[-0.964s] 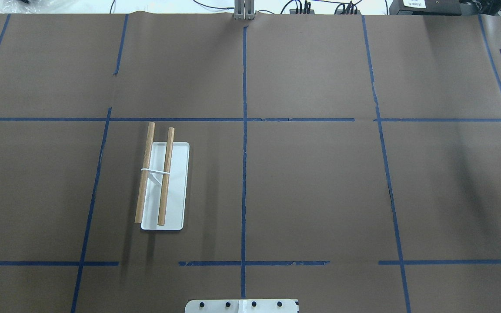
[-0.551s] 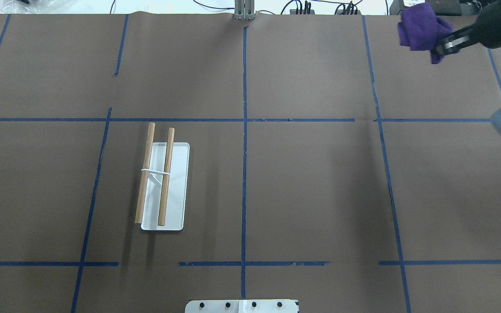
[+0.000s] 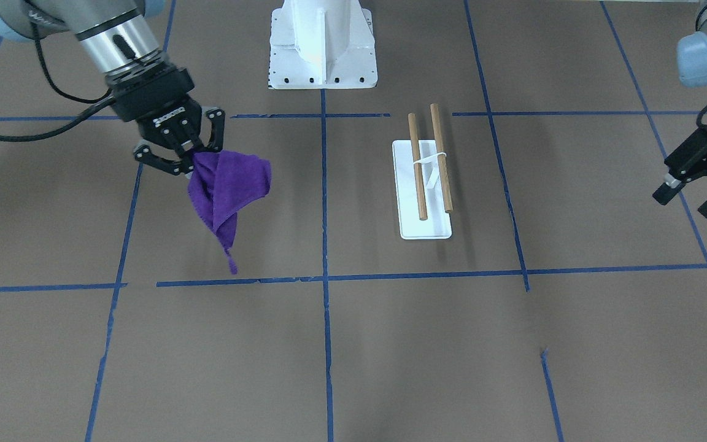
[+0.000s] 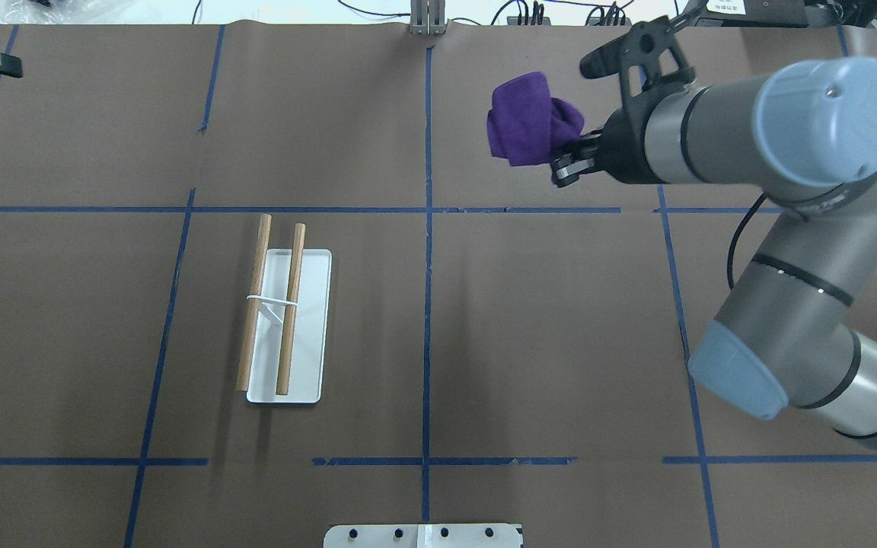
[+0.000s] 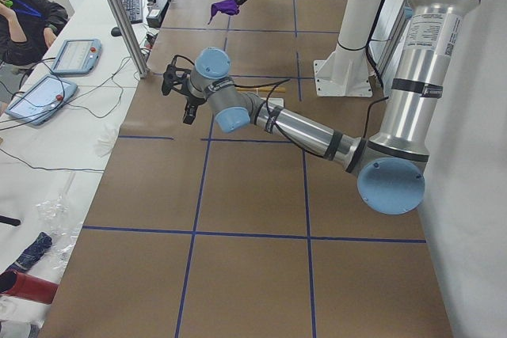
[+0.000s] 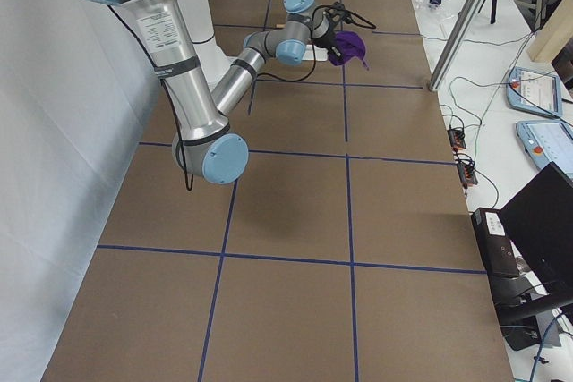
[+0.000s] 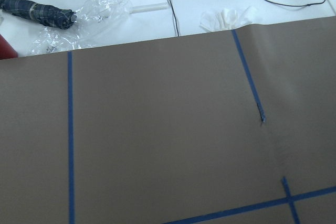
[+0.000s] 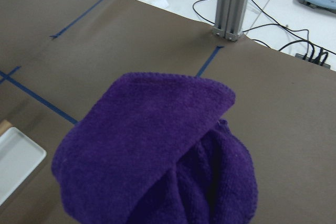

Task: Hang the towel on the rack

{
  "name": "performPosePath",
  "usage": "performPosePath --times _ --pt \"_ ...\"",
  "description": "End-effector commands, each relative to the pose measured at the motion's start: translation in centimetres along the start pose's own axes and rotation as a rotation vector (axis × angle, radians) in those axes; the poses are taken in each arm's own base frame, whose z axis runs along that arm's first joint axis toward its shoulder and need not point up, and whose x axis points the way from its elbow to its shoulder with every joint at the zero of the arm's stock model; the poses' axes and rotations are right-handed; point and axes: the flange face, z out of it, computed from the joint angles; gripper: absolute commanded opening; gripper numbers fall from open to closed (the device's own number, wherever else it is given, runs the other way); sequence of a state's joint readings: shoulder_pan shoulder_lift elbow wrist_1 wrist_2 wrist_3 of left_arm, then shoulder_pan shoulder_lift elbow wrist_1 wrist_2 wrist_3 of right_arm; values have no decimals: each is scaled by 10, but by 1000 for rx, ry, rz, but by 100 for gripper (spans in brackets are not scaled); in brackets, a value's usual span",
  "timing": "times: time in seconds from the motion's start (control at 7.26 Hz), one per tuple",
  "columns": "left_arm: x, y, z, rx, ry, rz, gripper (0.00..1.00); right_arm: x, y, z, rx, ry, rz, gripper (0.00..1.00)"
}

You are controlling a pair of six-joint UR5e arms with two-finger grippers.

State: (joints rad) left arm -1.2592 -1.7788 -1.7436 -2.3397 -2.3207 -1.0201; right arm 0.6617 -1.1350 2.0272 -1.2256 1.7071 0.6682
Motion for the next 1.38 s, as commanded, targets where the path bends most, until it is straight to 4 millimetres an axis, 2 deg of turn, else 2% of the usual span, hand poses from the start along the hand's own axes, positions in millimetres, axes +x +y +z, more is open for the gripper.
performPosePath --times 0.0,0.14,0.28,0.55,0.69,0.83,0.96,1.24 --pt "75 21 39 -33 209 -108 100 -106 47 4 50 -54 -50 0" --pt "120 29 51 -68 322 -175 100 -146 50 0 90 -79 -59 0" --pt "160 35 60 -94 382 -273 100 -159 52 -2 128 -61 -61 0" --pt "228 71 93 -97 481 -469 100 -166 46 -6 154 -59 -56 0" --pt "255 86 101 -120 542 -552 100 -169 44 -7 158 -64 -55 0" --pt "279 91 101 -159 568 -605 99 -169 43 -7 159 -63 -56 0" --pt "292 107 112 -197 570 -607 99 -169 42 -8 162 -66 -55 0" --pt "297 118 121 -220 562 -613 99 -170 43 -9 161 -69 -57 0"
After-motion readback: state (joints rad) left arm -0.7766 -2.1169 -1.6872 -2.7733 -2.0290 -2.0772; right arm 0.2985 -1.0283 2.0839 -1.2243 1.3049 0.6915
